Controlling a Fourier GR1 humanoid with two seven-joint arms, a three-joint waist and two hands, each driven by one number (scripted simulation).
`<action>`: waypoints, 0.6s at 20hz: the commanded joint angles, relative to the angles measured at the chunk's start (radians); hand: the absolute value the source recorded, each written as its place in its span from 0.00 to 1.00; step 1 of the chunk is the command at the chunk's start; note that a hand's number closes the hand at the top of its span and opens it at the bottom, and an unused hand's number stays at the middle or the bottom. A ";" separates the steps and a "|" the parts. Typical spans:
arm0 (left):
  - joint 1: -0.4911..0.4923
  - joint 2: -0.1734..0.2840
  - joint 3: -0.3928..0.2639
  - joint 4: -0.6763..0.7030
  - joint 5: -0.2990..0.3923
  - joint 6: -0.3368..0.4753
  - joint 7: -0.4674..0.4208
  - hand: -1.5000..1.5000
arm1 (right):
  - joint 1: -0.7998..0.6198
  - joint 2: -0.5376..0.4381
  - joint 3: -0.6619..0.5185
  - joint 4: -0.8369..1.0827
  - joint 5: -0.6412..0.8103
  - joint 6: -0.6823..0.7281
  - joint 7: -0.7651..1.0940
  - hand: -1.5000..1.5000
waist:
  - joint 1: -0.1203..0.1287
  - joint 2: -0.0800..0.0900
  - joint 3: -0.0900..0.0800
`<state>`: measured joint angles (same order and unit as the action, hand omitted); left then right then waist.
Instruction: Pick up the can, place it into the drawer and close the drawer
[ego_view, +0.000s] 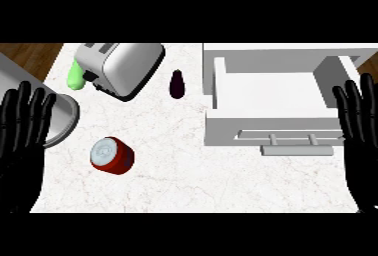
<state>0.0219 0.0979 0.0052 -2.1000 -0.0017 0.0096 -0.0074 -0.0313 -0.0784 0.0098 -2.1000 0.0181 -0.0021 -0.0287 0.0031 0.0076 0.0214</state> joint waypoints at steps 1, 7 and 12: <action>0.048 0.032 -0.012 -0.034 0.081 -0.101 -0.031 0.00 | -0.010 -0.002 -0.039 0.004 -0.034 -0.002 0.011 0.00 | 0.000 -0.009 -0.022; 0.097 0.167 -0.120 0.057 0.223 -0.338 0.093 0.00 | 0.112 0.007 -0.030 0.076 0.000 -0.027 0.142 0.00 | -0.020 0.003 -0.022; 0.125 0.256 -0.030 0.011 0.367 -0.421 0.173 0.00 | 0.099 -0.041 -0.075 0.029 -0.033 -0.008 0.262 0.00 | -0.001 -0.008 -0.021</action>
<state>0.1078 0.2831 -0.0716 -2.0776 0.2771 -0.3434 0.0969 0.0527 -0.0832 -0.0213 -2.0747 0.0202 -0.0312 0.1516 -0.0034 0.0010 0.0004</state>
